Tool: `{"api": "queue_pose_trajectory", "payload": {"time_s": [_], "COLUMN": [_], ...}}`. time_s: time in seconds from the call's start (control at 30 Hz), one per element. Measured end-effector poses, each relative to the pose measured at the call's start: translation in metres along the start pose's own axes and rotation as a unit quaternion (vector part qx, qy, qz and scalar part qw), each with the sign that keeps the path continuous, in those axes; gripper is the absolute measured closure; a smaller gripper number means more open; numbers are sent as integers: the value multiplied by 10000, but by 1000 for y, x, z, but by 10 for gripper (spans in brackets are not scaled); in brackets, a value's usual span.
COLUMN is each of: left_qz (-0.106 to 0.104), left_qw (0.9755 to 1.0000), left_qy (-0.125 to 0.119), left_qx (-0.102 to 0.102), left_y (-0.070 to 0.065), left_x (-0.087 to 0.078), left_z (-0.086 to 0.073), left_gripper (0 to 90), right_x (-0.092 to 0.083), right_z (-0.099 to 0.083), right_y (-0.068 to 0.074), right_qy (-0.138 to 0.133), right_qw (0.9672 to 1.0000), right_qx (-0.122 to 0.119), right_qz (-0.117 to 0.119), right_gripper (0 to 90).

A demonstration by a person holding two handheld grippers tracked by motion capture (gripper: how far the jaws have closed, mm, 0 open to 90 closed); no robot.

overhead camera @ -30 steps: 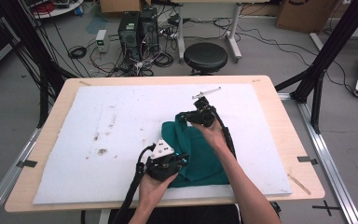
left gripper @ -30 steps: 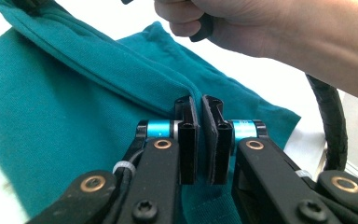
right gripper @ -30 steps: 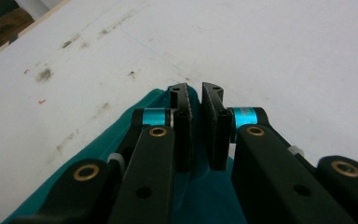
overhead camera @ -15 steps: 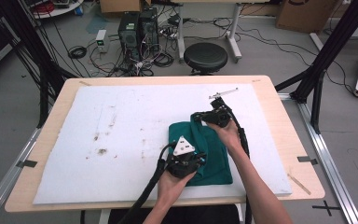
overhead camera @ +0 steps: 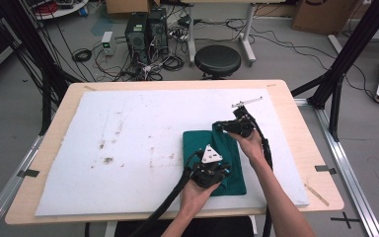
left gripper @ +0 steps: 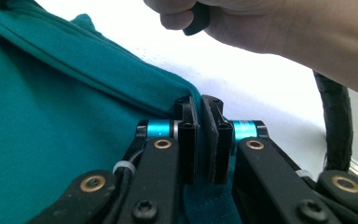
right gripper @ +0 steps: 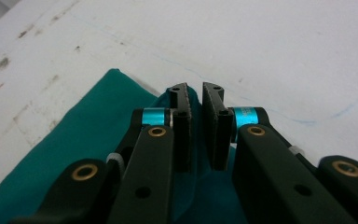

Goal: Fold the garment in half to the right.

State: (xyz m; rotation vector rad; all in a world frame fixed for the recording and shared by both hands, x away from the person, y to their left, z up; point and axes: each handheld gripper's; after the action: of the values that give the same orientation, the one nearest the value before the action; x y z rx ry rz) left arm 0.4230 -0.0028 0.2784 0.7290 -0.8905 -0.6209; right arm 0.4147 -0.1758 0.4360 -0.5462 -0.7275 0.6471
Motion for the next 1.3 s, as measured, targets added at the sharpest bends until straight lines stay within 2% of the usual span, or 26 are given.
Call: {"api": "queue_pose_trajectory", "payload": {"time_s": [0.33,0.57,0.67,0.73,0.77,0.87,0.93,1.03,1.1,1.17,1.23,1.3], "left_qz": [-46,-101,-253,-368,-442,-396,-318,-81,78,276,398,506], "left_qw": [9999,9996,9993,9990,9988,9988,9988,9989,9990,9989,9986,9981], "left_qy": [109,233,228,148,55,-99,-193,-285,-305,-309,-315,-312], "left_qx": [59,85,183,180,220,270,304,366,309,241,164,178], "left_y": [-5,-6,-7,-5,-3,3,7,17,26,37,46,54], "left_x": [11,18,17,12,6,-7,-16,-29,-37,-42,-44,-46], "left_z": [2,0,-1,-1,0,5,8,12,13,14,15,16], "left_gripper": [847,840,789,712,702,625,610,585,583,578,568,567], "right_x": [-6,-11,-15,-19,-21,-27,-30,-34,-35,-35,-32,-26], "right_z": [-9,-11,-13,-14,-14,-14,-14,-13,-12,-11,-10,-10], "right_y": [-9,-11,-13,-12,-13,-13,-12,-9,-6,-1,4,5], "right_qy": [0,-8,-40,-85,-125,-225,-287,-359,-418,-447,-375,-181], "right_qw": [9999,9993,9989,9985,9983,9982,9980,9979,9982,9983,9985,9982], "right_qx": [115,138,216,219,201,238,254,292,289,235,149,77], "right_qz": [-105,-349,-417,-502,-533,-506,-493,-464,-330,-296,-381,-563], "right_gripper": [827,769,684,631,630,599,573,538,535,506,478,494]}}
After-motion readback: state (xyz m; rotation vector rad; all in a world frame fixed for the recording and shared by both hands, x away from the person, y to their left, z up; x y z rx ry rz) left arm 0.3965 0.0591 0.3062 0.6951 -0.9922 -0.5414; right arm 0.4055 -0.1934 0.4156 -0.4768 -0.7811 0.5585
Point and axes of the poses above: each handheld gripper's, and its own axes: x roughly forward along the jaws, z roughly out of its top, y roughly to its left, and after that the axes turned 4 degrees about -y, right-handed
